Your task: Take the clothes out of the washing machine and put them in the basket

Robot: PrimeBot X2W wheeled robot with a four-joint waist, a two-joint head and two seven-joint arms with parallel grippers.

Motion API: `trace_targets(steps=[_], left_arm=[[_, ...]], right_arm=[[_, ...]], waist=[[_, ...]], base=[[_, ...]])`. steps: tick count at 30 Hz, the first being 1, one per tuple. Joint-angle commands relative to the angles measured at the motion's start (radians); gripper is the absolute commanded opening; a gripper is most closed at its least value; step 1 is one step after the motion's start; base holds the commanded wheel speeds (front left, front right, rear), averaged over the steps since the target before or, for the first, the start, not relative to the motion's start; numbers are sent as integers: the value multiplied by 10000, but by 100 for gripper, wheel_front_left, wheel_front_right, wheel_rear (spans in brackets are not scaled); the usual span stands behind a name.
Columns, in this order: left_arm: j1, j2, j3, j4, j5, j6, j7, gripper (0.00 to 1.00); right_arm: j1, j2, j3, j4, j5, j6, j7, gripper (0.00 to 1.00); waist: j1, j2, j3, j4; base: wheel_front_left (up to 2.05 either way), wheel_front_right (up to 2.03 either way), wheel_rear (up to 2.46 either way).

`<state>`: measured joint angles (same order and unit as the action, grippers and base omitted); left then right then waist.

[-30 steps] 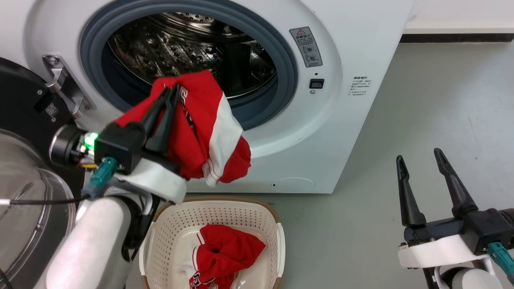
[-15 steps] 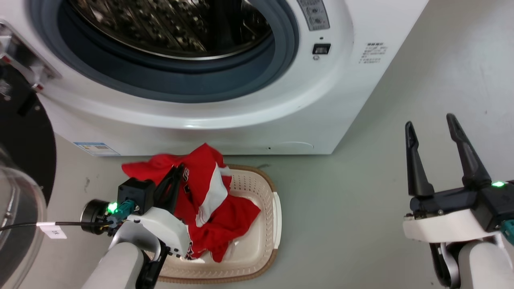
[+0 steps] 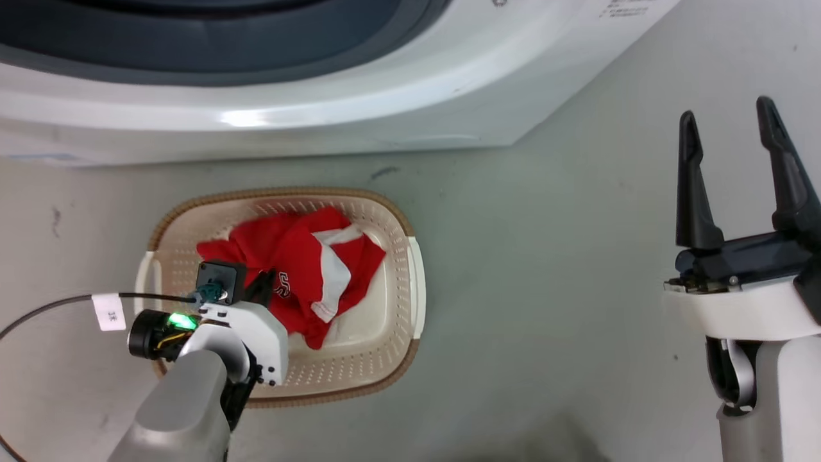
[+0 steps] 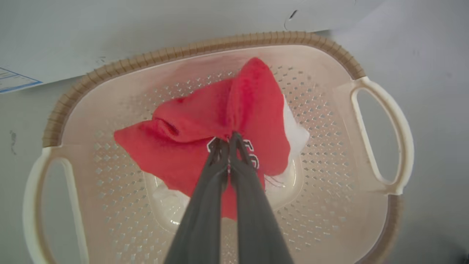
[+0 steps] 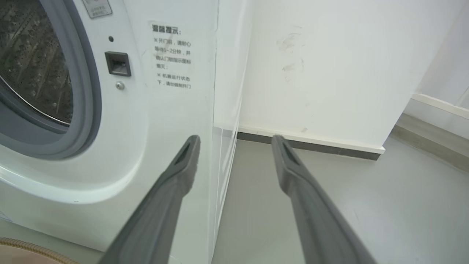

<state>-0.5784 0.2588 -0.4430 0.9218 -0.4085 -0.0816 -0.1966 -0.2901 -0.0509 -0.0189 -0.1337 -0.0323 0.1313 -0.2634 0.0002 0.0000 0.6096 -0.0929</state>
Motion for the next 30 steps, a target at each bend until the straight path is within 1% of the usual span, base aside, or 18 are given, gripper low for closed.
trace_targets(steps=[1,5,10,16,19,20,21,24,30], left_arm=[[-115,20,-28,93,70,-72,-24,0],[-979,-151,-265,1362,227,-146,40,0],[-1668,-342,-591,2718,393,-223,381,0],[-1907,-568,-859,3380,431,-307,848,0],[-1936,-634,-889,3478,363,-320,752,0],[-1911,-650,-918,3504,376,-327,691,33],[-1883,-664,-935,3519,384,-330,618,100],[-1720,-723,-1038,3564,395,-349,407,100],[-1483,-836,-617,3561,-85,-292,-353,100]], right_arm=[[-163,13,7,-56,90,-10,-20,100],[-428,13,-71,-147,131,-10,-20,100],[-612,13,-155,-188,169,-9,-18,100],[-704,13,-165,-180,196,-9,-18,100],[-761,13,-149,-107,204,-10,-18,100],[-741,13,-157,-87,206,-9,-19,100],[-712,13,-161,-60,201,-9,-19,100],[-574,13,-130,14,136,-9,-18,100],[-253,11,-44,223,59,-10,-18,100]], waist=[[-2,0,673,-273],[-2,0,1294,-383],[-2,0,1766,-433],[-2,0,1970,-476],[-2,0,1925,-498],[-2,0,1874,-489],[-2,0,1806,-472],[-2,0,1466,-390],[-2,0,494,-174]], base=[[0,0,0],[0,0,0],[0,0,0],[0,0,0],[0,0,0],[0,0,0],[0,0,0],[0,0,0],[0,0,0]])
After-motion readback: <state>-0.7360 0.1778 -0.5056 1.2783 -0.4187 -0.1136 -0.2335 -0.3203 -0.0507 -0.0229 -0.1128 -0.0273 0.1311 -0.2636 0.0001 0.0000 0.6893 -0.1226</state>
